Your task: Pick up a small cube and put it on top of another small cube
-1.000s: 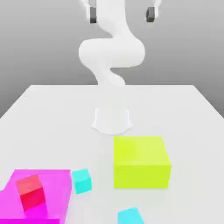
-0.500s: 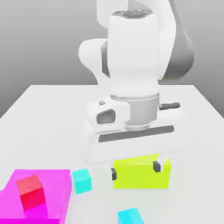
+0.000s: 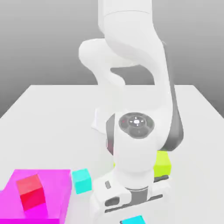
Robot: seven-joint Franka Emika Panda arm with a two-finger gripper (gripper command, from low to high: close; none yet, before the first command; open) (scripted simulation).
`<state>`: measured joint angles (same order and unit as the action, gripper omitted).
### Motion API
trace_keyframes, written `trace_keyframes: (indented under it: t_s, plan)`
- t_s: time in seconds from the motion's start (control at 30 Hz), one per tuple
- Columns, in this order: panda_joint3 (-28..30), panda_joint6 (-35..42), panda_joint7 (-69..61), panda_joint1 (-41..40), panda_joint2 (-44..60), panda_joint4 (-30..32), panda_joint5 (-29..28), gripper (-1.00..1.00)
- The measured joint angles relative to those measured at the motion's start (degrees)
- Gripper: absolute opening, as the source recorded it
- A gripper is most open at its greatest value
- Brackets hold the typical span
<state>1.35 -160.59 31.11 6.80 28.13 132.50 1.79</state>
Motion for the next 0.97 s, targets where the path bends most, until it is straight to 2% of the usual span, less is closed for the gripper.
trace_keyframes:
  t_s: [0.2, 0.43, 0.6, 0.7, 0.87, 0.9, 0.97]
  plan:
    - [1.1, 7.3, 0.9, 0.3, -9.9, 2.6, -0.8, -1.00]
    - [8.3, 8.2, 9.5, -4.2, -24.4, 15.6, -6.1, -1.00]
    - [10.9, 8.1, 13.5, -8.6, -33.9, 25.5, -6.4, -1.00]
    - [11.6, 5.2, 12.9, -8.6, -33.3, 27.8, -4.3, -1.00]
    - [10.7, -3.3, 8.9, -8.3, -24.5, 27.9, 1.6, -1.00]
    - [10.3, -4.5, 8.3, -8.5, -23.2, 27.8, 2.4, 1.00]
    - [10.3, -4.5, 8.3, -8.5, -23.2, 27.8, 2.4, 1.00]
